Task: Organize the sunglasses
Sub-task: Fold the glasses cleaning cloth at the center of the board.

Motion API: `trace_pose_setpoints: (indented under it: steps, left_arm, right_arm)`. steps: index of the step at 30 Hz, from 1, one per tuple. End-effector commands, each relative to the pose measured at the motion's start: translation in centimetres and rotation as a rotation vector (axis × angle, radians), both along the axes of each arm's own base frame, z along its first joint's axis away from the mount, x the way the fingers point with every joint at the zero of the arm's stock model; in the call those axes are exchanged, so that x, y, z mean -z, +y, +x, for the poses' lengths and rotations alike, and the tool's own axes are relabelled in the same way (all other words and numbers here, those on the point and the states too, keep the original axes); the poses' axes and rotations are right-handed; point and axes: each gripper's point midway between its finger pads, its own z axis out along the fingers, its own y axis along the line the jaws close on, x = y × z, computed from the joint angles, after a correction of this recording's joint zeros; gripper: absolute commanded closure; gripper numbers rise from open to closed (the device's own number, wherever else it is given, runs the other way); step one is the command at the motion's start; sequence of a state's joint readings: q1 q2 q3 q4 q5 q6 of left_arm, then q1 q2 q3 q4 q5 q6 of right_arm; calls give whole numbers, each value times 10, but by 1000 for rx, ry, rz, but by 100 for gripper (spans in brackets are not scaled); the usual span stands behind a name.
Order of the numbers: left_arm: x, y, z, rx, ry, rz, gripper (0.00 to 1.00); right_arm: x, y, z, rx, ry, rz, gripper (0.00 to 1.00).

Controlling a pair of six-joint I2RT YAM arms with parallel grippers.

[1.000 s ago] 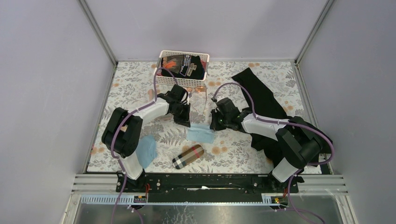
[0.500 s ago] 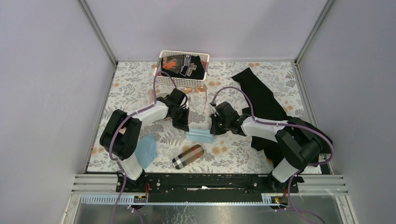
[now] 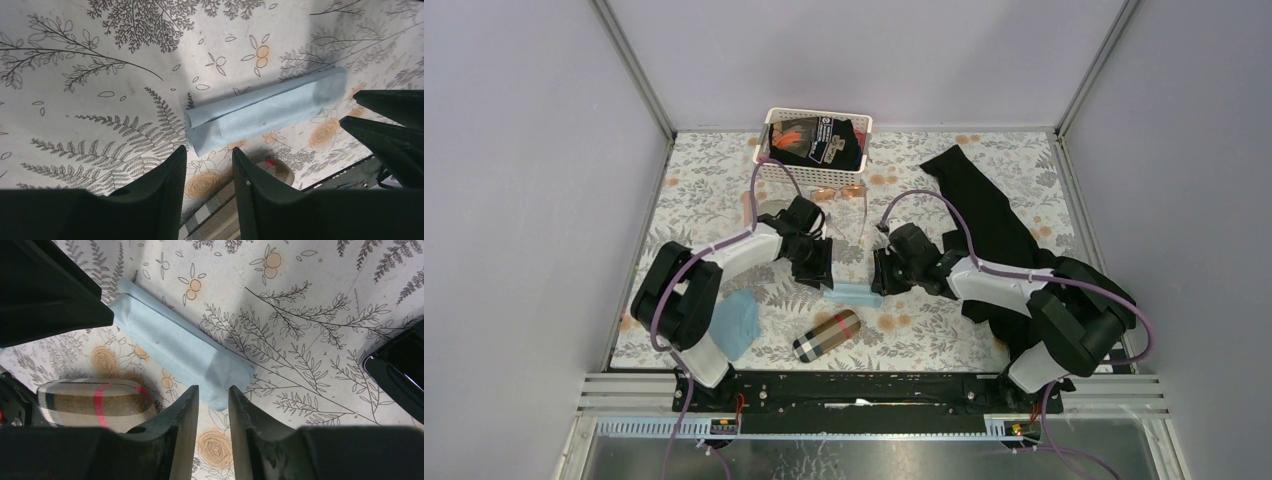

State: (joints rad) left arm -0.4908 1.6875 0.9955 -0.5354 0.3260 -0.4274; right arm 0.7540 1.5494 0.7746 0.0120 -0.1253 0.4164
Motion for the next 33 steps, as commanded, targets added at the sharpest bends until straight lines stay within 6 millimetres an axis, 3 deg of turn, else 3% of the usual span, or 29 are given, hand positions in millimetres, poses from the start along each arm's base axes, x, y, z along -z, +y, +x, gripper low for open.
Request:
trace_pose_setpoints:
  steps: [1,5,8,12,16,22,27,33]
  left_arm:
    - [-21,-2,9,-23,-83,-22,56]
    - [-42,-10,19,-35,-143,-75,59]
    - [-48,-14,22,-35,-152,-97,61]
    - [-37,-12,17,-44,-110,-77,61]
    - [-21,0,12,-68,-81,-8,61]
    - [-7,-1,11,-69,-52,-2,60]
    - [8,-6,8,-61,-11,-14,66]
    - [12,-7,8,-58,-2,-18,72]
  right_arm:
    - [-27,9,-1,-28,-51,69,64]
    - [-34,17,5,-19,-51,91,66]
    - [-32,22,11,14,-26,95,68]
    - [-22,24,15,60,13,76,69]
    - [-11,7,15,150,33,15,65]
    - [3,-3,12,216,78,-10,59]
    - [11,-6,11,252,105,-26,60]
    - [20,-10,9,268,125,-49,62]
